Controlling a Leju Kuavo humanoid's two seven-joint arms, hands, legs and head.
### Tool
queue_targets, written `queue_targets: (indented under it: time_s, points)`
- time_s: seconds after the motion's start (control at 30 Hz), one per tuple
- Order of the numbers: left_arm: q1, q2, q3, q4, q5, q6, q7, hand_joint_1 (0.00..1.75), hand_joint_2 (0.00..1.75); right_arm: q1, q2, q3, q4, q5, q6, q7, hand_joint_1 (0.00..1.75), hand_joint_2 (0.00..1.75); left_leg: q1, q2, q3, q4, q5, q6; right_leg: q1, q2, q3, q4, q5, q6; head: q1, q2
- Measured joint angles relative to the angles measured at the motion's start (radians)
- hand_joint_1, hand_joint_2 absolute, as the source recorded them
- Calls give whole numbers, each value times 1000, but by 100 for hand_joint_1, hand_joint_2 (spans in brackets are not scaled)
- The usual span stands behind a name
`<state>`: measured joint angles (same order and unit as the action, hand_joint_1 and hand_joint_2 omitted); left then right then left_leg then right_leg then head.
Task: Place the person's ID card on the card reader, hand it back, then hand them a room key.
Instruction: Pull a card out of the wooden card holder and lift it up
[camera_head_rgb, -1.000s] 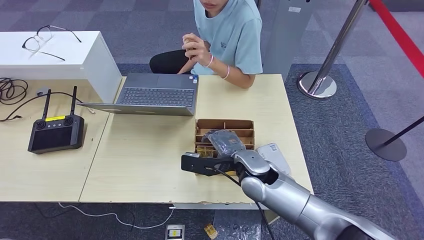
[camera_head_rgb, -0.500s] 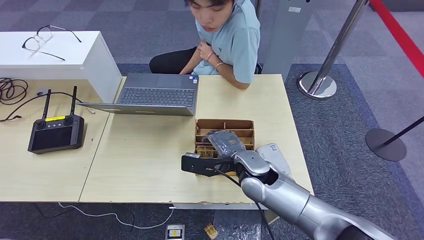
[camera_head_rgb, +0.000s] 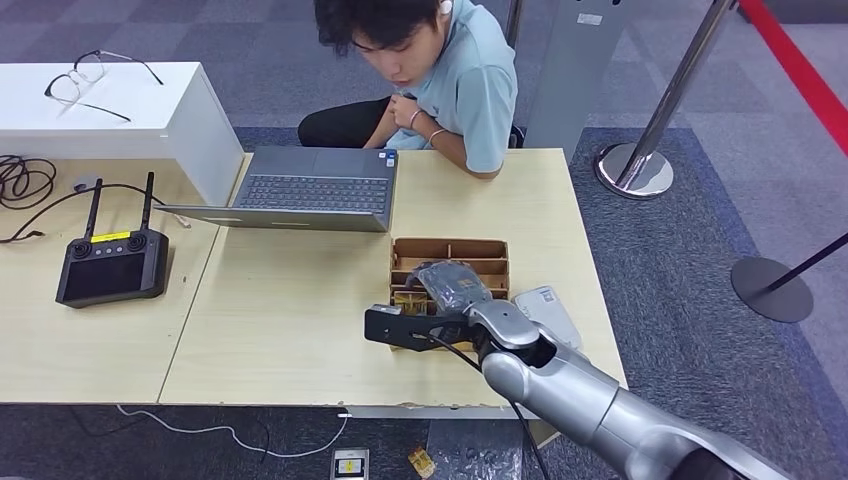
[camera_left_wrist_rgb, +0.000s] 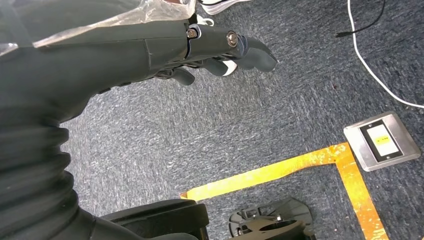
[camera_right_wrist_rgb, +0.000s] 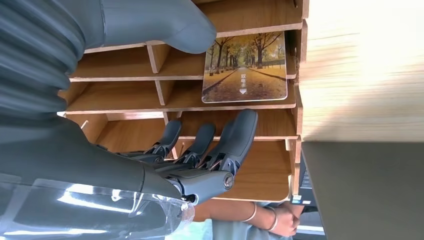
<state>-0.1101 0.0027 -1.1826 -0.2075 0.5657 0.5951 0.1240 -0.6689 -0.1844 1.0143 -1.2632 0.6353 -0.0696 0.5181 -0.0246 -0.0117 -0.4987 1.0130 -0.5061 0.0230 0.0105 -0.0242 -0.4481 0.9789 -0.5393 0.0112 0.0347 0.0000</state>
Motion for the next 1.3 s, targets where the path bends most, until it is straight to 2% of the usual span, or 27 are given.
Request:
queue_targets:
  time_s: [0.63, 0.7, 0.83, 0.87, 1.17, 1.3]
  points:
    - [0, -2, 0, 0, -2, -5, 4, 0, 175, 1, 12, 1, 24, -4, -2, -8, 75, 175, 0, 0, 0, 0, 0, 0, 0, 0, 0, 0, 0, 0, 0, 0]
    - [0, -2, 0, 0, -2, -5, 4, 0, 175, 1, 12, 1, 25, -7, -2, -8, 82, 175, 0, 0, 0, 0, 0, 0, 0, 0, 0, 0, 0, 0, 0, 0]
    - [0, -2, 0, 0, -2, -5, 4, 0, 175, 1, 13, 1, 29, -10, -3, -8, 128, 175, 0, 0, 0, 0, 0, 0, 0, 0, 0, 0, 0, 0, 0, 0]
    - [0, -2, 0, 0, -2, -5, 4, 0, 175, 2, 14, 1, 30, -11, -4, -8, 132, 175, 0, 0, 0, 0, 0, 0, 0, 0, 0, 0, 0, 0, 0, 0]
    - [0, -2, 0, 0, -2, -5, 6, 0, 175, 4, 15, 0, 39, -15, -16, -13, 139, 175, 0, 0, 1, 0, 0, 0, 0, 0, 1, 0, 0, 0, 0, 0]
    - [0, -2, 0, 0, 0, -5, 6, 0, 175, 4, 17, 0, 43, -16, -18, -19, 156, 175, 0, 0, 2, 0, 0, 0, 0, 0, 1, 0, 0, 0, 0, 0]
